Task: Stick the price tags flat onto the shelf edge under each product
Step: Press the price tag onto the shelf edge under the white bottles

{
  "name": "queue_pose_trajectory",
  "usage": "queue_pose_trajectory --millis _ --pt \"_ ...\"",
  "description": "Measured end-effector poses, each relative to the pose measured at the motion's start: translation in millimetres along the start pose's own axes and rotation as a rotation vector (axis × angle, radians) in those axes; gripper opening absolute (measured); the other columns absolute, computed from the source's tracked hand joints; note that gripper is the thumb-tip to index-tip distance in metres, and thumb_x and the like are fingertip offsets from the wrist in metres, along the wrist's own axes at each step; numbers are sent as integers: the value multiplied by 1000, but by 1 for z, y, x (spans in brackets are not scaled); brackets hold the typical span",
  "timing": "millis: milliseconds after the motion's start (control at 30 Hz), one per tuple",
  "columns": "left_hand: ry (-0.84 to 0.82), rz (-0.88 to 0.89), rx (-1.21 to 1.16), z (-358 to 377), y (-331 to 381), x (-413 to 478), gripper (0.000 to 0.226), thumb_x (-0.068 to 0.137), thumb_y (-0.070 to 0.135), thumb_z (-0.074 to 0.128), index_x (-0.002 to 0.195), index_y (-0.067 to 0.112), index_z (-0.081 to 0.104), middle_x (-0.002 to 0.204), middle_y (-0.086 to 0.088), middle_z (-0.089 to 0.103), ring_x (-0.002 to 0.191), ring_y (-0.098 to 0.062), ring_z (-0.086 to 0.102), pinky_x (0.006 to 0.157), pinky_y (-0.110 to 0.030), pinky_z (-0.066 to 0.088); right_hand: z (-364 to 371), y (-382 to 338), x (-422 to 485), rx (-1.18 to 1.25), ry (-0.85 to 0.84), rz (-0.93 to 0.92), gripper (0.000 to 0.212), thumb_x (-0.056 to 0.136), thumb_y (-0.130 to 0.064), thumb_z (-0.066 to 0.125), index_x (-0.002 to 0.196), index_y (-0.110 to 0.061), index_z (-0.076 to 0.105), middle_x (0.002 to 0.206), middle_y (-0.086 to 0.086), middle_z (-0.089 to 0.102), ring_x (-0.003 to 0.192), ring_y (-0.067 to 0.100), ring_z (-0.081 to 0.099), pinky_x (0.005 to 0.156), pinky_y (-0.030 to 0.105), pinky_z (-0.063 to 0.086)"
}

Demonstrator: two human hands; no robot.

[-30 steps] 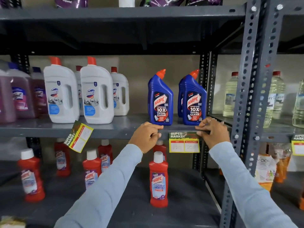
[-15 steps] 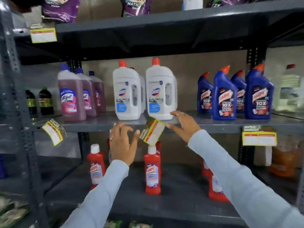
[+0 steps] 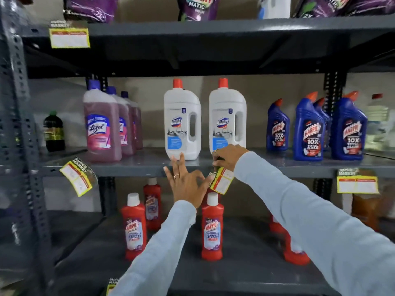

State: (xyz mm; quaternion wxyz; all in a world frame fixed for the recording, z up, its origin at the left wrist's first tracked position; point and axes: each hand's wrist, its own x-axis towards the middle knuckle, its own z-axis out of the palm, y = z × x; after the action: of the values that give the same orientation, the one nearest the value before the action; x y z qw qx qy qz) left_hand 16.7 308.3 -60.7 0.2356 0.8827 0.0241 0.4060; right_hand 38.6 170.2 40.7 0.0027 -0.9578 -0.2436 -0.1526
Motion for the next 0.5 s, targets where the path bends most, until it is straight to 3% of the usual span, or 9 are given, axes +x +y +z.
queue_pose_trajectory --millis 167,300,500 --pt "-99 -58 -4 0 -1 3 31 73 59 65 79 29 71 158 1 19 146 -29 -15 110 -58 -20 -4 -2 1 36 4 12 28 91 -35 52 111 -17 60 116 11 61 103 29 59 82 34 47" --pt "-86 -81 -82 1 3 6 27 79 53 63 78 28 72 156 4 24 146 -30 -15 110 -59 -20 -6 2 1 97 32 34 29 88 -36 58 108 -17 64 115 8 62 102 28 61 78 29 45" --pt "-134 -39 -89 -8 -5 11 20 85 45 58 80 30 69 148 5 38 148 -27 -5 110 -62 -21 2 16 -4 335 100 127 29 76 -32 73 101 -16 72 117 6 65 107 25 61 90 36 51"
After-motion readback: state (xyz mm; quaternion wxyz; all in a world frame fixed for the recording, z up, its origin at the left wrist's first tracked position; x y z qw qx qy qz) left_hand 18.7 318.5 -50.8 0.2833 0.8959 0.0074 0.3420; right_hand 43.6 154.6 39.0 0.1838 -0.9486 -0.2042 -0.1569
